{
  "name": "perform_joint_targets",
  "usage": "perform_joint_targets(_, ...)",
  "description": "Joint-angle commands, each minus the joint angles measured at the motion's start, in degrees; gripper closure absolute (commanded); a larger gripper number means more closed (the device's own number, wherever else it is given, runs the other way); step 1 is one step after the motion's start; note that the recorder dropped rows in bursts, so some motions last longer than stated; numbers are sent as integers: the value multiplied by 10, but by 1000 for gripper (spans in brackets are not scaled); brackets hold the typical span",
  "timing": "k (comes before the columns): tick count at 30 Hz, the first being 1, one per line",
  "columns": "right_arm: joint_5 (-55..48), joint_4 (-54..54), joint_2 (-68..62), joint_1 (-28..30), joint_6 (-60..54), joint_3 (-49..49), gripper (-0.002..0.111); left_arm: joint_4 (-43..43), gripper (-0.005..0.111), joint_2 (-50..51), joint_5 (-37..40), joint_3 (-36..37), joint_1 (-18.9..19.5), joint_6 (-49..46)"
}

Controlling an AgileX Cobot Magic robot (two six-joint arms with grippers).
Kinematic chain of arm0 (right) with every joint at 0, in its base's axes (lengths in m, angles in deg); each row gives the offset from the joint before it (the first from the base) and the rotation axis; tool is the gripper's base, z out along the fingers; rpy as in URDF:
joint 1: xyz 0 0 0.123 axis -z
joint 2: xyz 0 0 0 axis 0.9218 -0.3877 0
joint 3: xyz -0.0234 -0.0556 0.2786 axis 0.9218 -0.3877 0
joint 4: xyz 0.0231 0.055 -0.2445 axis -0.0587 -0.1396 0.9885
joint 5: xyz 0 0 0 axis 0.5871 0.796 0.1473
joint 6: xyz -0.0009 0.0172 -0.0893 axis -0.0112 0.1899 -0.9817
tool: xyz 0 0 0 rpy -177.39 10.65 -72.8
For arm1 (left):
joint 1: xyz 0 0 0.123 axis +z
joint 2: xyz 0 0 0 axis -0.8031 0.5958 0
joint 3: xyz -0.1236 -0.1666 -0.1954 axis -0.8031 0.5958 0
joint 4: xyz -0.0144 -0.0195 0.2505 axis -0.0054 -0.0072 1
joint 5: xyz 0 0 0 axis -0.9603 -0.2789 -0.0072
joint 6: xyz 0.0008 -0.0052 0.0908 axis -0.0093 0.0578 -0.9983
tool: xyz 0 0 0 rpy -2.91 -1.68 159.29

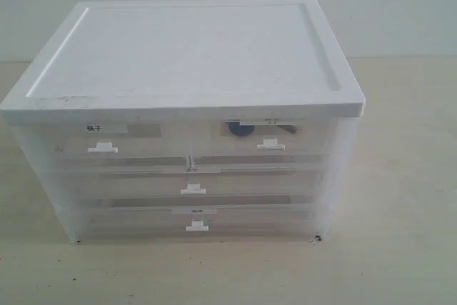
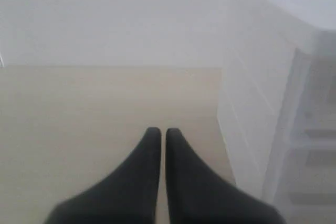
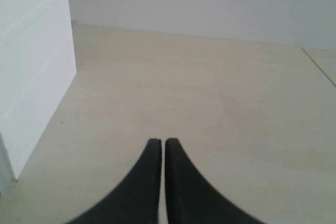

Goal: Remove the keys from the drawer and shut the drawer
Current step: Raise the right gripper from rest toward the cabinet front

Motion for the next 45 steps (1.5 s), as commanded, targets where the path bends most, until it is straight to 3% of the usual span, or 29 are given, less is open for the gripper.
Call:
perform_joint_targets(1, 89, 5, 3, 1, -8, 0, 108, -33, 102, -2, -97, 2, 2, 13)
perform_joint_targets(6, 226, 5, 3, 1, -8, 0, 108, -45, 102, -2, -232, 2, 2, 49)
perform_joint_targets(9, 307, 4, 3, 1, 6, 0, 108, -45, 102, -2, -309, 2, 2, 135)
perform_joint_targets(13, 381, 3, 3, 1, 115, 0, 108, -29, 102, -2, -356, 2, 2, 266)
perform_joint_targets(17, 458, 0, 3, 1, 186, 0, 108, 122, 102, -2, -389, 2, 2, 352)
perform_joint_targets(23, 462, 11, -10, 1, 212, 32, 108, 368, 102, 25, -478, -18, 2, 539)
perform_joint_targets(29, 466, 194, -109, 1, 336, 111, 108, 553, 102, 142, -533, -44, 2, 625)
perform_joint_targets(33, 482, 286, -199, 1, 399, 154, 108, 642, 102, 245, -569, -43, 2, 641)
perform_joint_targets(39, 659, 421, -349, 1, 441, 167, 108, 616, 102, 401, -637, -16, 2, 526)
perform_joint_targets(40, 728, 460, -395, 1, 432, 167, 108, 612, 102, 457, -664, -14, 2, 492)
perform_joint_targets(42, 769, 465, -435, 1, 378, 167, 108, 581, 102, 513, -684, -14, 2, 446)
perform_joint_targets(45, 775, 457, -489, 1, 261, 168, 108, 526, 102, 625, -739, -14, 2, 373)
